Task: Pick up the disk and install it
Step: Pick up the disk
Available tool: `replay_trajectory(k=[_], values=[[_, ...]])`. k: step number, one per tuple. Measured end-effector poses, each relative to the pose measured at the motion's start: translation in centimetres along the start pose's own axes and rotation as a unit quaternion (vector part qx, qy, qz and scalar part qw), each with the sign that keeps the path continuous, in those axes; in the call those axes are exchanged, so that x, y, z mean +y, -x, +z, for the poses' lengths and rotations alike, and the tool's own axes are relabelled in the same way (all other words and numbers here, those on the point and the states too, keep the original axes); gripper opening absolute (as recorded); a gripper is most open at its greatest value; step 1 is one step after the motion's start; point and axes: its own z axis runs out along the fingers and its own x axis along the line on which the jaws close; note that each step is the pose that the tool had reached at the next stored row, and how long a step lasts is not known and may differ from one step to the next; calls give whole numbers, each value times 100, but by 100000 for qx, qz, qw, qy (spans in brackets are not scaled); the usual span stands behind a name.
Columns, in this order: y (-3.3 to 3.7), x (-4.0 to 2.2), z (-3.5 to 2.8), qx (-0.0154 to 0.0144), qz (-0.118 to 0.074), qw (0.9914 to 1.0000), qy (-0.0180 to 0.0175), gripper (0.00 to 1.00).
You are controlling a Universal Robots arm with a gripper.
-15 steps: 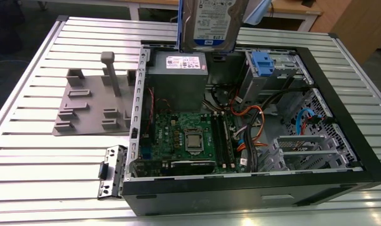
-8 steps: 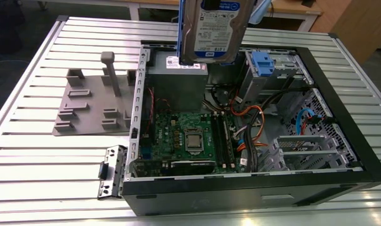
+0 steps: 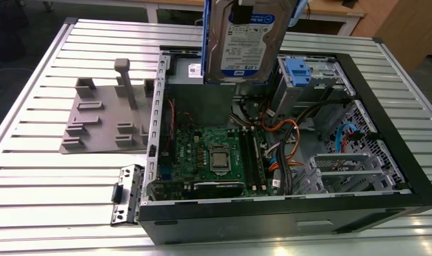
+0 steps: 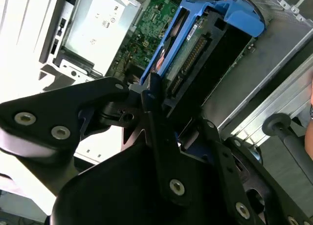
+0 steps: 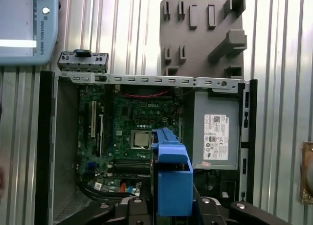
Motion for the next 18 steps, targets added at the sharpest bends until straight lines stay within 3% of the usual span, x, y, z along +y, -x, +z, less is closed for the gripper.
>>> replay_trajectory(k=[18], values=[[-312, 1, 57, 7, 1, 100000, 4, 36]])
